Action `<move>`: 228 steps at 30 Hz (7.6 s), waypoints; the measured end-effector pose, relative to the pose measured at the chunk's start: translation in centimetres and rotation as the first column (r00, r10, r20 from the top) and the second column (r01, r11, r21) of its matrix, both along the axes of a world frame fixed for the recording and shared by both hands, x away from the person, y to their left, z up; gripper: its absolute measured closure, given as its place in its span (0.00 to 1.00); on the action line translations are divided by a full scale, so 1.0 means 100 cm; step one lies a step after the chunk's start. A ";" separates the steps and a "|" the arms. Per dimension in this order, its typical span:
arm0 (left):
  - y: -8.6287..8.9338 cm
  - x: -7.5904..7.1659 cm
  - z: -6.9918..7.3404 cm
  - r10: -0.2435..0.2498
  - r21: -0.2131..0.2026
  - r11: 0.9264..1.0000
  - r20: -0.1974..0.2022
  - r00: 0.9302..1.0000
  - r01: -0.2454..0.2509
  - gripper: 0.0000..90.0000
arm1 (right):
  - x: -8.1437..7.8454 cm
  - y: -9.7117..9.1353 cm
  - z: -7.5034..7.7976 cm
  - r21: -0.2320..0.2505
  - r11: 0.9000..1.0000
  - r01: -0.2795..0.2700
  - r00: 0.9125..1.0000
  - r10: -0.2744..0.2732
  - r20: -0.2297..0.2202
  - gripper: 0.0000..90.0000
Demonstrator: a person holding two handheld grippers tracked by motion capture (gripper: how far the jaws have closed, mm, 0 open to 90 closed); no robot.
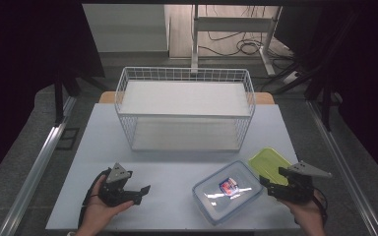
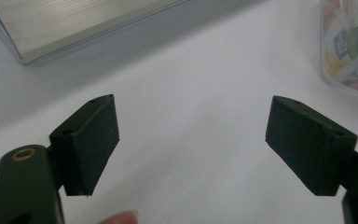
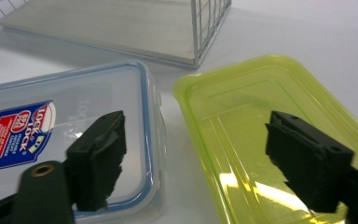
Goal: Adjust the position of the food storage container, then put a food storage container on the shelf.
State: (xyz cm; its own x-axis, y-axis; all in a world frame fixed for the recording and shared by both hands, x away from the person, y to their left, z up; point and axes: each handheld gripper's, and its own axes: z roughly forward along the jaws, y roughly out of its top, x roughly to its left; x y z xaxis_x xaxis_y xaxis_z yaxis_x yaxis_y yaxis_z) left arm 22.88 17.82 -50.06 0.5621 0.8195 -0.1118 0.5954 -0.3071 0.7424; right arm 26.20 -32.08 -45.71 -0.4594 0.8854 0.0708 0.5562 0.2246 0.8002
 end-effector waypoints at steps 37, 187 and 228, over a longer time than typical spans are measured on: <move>-0.011 -0.008 -0.006 -0.102 0.012 0.995 -0.041 0.994 0.103 0.23 | -0.010 -0.006 -0.014 -0.077 0.982 -0.173 0.979 0.163 -0.120 0.99; -0.004 0.002 0.012 -0.076 -0.205 0.977 -0.083 0.994 0.057 0.30 | -0.005 0.063 -0.023 0.078 0.967 -0.243 0.965 0.249 -0.081 0.34; -0.017 0.028 -0.006 -0.068 -0.275 0.961 -0.176 0.982 0.018 0.20 | 0.016 0.090 -0.019 0.198 0.941 -0.273 0.946 0.300 -0.123 0.28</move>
